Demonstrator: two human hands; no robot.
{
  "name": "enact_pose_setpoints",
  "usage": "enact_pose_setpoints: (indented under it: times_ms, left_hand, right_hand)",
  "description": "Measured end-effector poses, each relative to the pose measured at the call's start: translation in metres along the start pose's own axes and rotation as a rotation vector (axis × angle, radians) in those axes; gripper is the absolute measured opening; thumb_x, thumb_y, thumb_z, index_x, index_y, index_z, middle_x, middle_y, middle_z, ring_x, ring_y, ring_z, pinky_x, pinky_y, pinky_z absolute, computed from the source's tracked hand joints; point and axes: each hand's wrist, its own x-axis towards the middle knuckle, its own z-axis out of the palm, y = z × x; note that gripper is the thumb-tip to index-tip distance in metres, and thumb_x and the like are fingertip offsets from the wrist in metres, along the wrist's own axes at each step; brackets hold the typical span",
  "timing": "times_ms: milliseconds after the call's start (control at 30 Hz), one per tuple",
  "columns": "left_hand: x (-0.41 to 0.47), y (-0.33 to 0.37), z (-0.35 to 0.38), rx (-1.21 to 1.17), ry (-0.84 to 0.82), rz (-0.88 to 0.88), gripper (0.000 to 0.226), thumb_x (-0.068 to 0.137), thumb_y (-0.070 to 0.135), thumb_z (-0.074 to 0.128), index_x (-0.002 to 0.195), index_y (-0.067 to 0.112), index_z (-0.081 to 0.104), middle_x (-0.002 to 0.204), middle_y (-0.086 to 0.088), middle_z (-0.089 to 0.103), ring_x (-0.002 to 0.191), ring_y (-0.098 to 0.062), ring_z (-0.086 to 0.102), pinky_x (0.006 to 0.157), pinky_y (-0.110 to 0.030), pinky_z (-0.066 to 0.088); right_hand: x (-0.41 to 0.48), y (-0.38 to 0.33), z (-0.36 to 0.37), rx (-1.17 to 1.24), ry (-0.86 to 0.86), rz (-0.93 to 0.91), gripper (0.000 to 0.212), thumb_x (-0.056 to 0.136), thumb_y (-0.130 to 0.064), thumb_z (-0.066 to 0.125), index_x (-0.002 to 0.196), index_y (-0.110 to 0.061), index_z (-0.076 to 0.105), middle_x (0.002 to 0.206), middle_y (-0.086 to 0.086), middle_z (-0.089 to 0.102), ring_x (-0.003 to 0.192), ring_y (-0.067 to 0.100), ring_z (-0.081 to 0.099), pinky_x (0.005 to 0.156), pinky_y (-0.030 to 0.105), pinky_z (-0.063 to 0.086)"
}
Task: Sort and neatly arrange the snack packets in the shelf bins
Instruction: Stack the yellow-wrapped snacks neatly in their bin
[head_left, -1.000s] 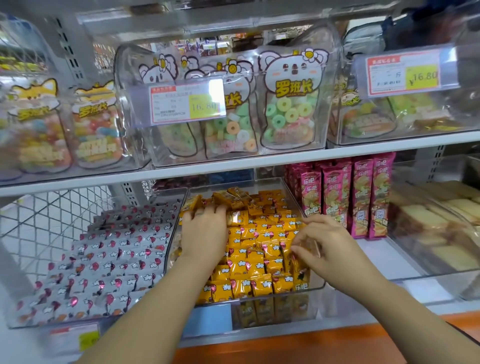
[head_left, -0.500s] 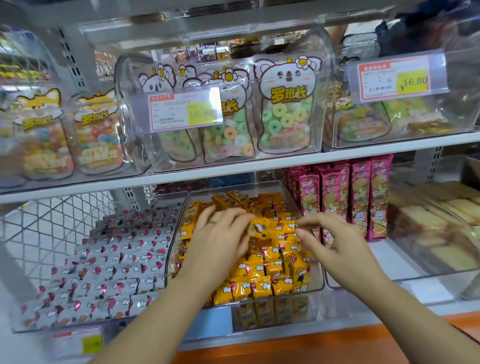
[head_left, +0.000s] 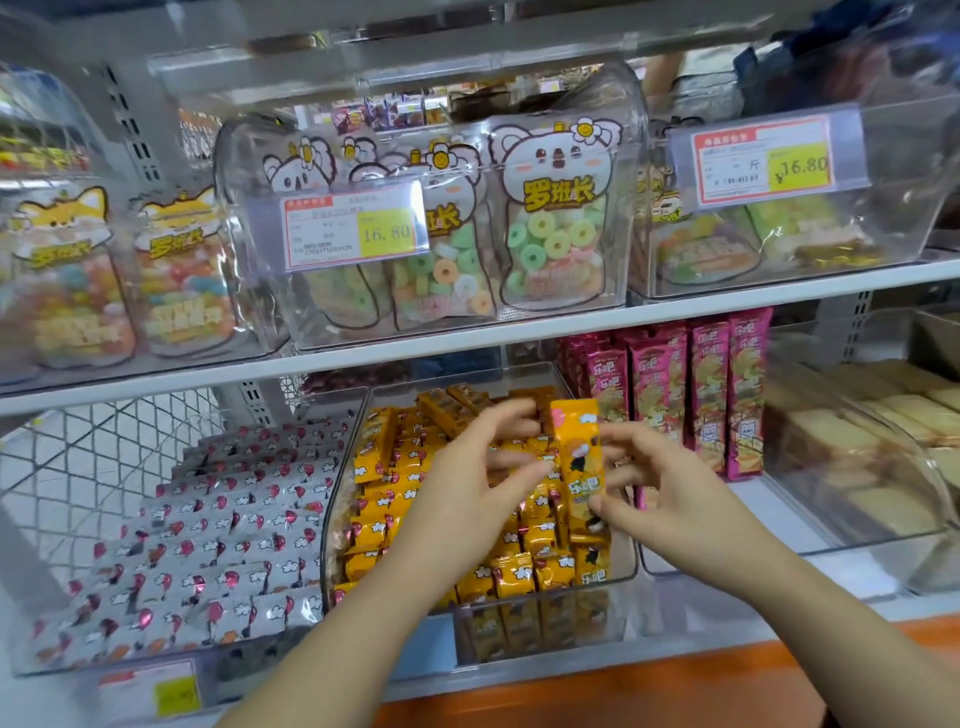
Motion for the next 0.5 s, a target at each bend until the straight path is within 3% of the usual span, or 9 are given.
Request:
enact_pose_setpoints:
  times_ms: [100, 200, 333, 433, 500]
  left_hand:
    - [-0.002, 0.006, 0.005, -0.004, -0.057, 0.027, 0.029, 0.091, 0.017, 0.058, 0.104, 0.043, 0.054, 0.101, 0.016, 0.064, 0.078, 0.009, 0.059, 0.061, -0.011, 0.047]
    - [-0.004, 0.007, 0.012, -0.044, -0.125, 0.004, 0.022, 0.093, 0.018, 0.057, 0.107, 0.034, 0.059, 0.096, 0.017, 0.063, 0.067, 0.008, 0.057, 0.053, -0.01, 0.042]
    - [-0.007, 0.001, 0.02, 0.052, -0.216, -0.038, 0.024, 0.093, 0.024, 0.055, 0.113, 0.035, 0.058, 0.092, 0.018, 0.062, 0.081, 0.008, 0.059, 0.069, -0.013, 0.05]
    - [-0.007, -0.006, 0.021, 0.176, -0.22, -0.02, 0.024, 0.093, 0.026, 0.053, 0.115, 0.032, 0.06, 0.095, 0.019, 0.061, 0.089, 0.008, 0.056, 0.076, -0.01, 0.047]
    - [-0.005, -0.015, 0.02, 0.319, -0.206, 0.025, 0.026, 0.094, 0.029, 0.052, 0.118, 0.033, 0.059, 0.105, 0.021, 0.061, 0.098, 0.006, 0.053, 0.09, -0.02, 0.046]
  right_hand:
    - [-0.002, 0.003, 0.002, -0.308, -0.076, -0.091, 0.039, 0.077, -0.031, 0.07, 0.11, -0.036, 0.05, 0.098, -0.01, 0.059, 0.094, 0.003, 0.052, 0.082, 0.025, 0.045]
    - [-0.002, 0.005, -0.003, -0.495, -0.083, -0.097, 0.058, 0.077, -0.046, 0.065, 0.128, -0.041, 0.039, 0.117, -0.014, 0.048, 0.115, 0.007, 0.036, 0.101, 0.03, 0.032]
    - [-0.001, 0.005, -0.009, -0.442, -0.039, -0.122, 0.052, 0.076, -0.057, 0.062, 0.114, -0.054, 0.028, 0.118, -0.019, 0.045, 0.116, 0.004, 0.037, 0.094, 0.026, 0.034]
    - [0.0, 0.006, -0.011, -0.443, -0.061, -0.107, 0.044, 0.073, -0.055, 0.066, 0.103, -0.051, 0.033, 0.108, -0.025, 0.044, 0.111, 0.004, 0.042, 0.09, 0.023, 0.036]
    - [0.0, 0.004, -0.012, -0.483, -0.088, -0.082, 0.042, 0.073, -0.053, 0.069, 0.107, -0.045, 0.045, 0.109, -0.025, 0.044, 0.114, 0.004, 0.039, 0.091, 0.019, 0.03]
